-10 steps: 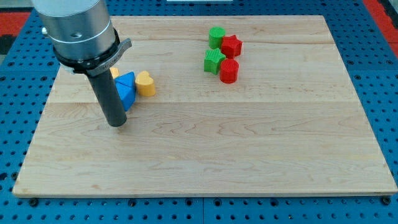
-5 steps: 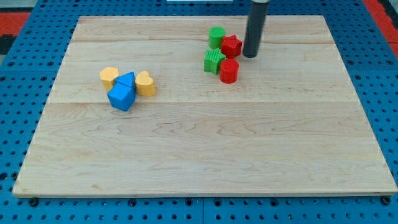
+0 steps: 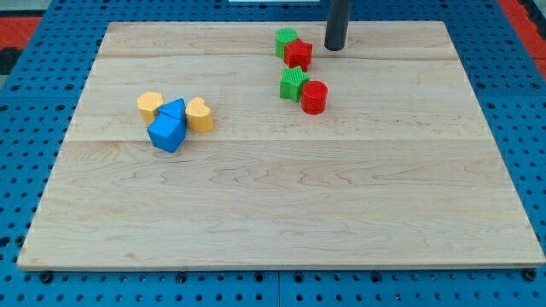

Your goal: Slide the red star along with the green circle slightly up

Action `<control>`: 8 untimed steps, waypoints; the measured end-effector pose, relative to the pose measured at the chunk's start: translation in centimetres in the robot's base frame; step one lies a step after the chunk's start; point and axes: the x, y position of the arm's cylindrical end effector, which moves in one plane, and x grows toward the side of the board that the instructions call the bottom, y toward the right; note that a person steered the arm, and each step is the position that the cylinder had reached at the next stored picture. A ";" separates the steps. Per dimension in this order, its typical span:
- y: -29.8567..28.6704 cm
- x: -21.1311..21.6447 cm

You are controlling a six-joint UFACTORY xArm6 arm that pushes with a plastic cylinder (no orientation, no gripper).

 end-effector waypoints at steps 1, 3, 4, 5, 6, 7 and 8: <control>-1.3 3.4; -2.1 4.0; -3.1 4.0; -1.6 1.9; -2.9 1.2; -3.9 2.6; -3.7 3.1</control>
